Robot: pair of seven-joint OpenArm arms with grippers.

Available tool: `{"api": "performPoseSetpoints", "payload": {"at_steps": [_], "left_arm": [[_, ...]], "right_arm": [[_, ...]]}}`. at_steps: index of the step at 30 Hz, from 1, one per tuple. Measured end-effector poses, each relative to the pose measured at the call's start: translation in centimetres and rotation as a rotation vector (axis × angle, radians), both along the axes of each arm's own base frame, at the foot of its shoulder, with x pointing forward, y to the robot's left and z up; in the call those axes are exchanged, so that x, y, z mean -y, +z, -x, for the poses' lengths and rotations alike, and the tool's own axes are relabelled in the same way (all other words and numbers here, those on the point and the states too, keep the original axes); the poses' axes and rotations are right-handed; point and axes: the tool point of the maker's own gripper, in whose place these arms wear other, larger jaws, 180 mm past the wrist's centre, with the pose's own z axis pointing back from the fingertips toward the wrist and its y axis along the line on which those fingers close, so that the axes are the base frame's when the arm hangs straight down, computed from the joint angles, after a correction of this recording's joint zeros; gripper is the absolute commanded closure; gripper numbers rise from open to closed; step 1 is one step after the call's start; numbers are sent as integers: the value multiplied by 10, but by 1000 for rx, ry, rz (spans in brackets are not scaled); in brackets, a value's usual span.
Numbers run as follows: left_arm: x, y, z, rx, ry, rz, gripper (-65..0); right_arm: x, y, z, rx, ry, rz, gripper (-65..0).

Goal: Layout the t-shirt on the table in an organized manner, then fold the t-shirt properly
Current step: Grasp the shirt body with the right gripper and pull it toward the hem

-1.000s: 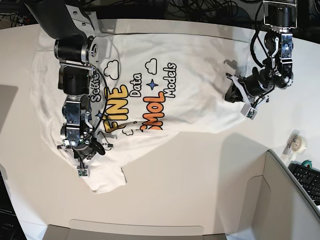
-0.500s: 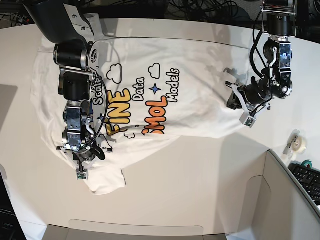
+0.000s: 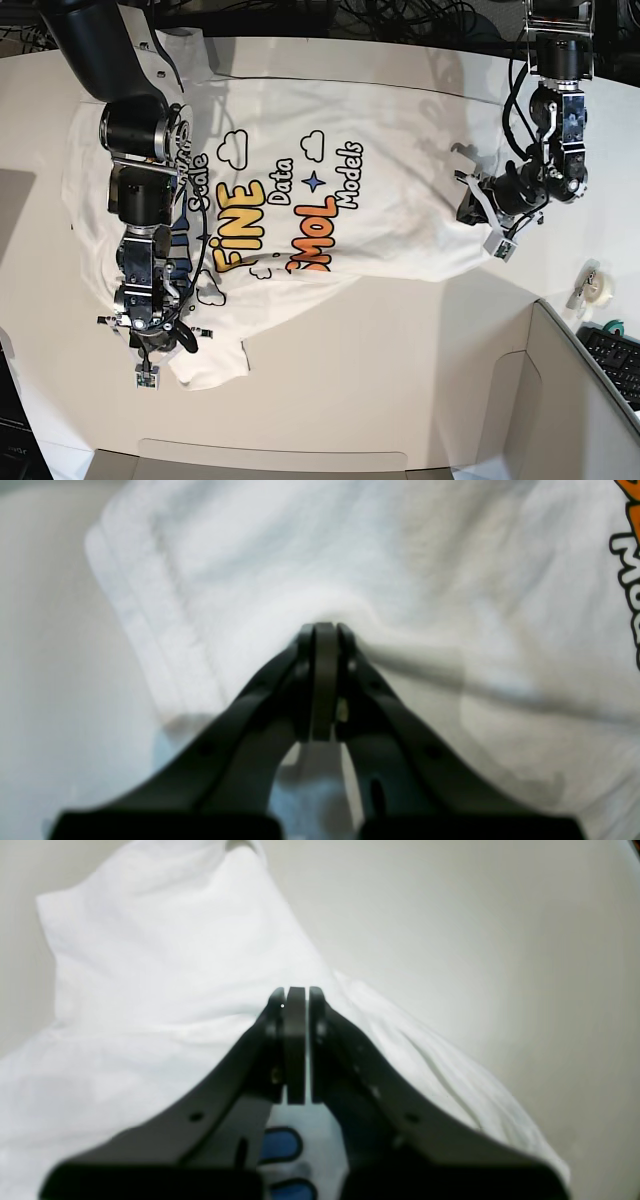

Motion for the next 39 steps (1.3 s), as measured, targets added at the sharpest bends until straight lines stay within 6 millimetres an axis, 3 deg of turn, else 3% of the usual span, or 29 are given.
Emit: {"api": "performPoseSetpoints", "payload": {"at_steps": [3, 7, 10, 14, 16, 20, 24, 29, 35, 39], "left_arm": [[-19, 16, 0, 12, 51, -63, -1], [-54, 38, 22, -22, 128, -194, -45], [-54, 70, 14, 55, 121, -222, -108], [-41, 100, -4, 156, 96, -209, -130], [-33, 96, -3, 151, 99, -186, -130], [-25, 85, 2, 110, 96, -176, -129], [-9, 106, -37, 197, 87, -135, -129], [16, 70, -43, 76, 30, -83, -129], [14, 66, -61, 91, 45, -62, -129], [22, 45, -56, 51, 40, -26, -129]], "right_arm": [[2, -3, 10, 19, -3, 10, -15], [5, -5, 35, 60, -19, 35, -15], [0, -2, 57, 44, -20, 26, -15], [12, 25, 77, 96, -52, 63, -14], [19, 34, 93, 99, -73, 77, -14], [20, 31, 128, 60, -91, 82, -14], [21, 19, 157, 11, -96, 89, -14], [24, -5, 189, -65, -103, 100, -14], [24, -27, 197, -124, -99, 98, -14], [24, -48, 193, -174, -93, 90, -14]]}}
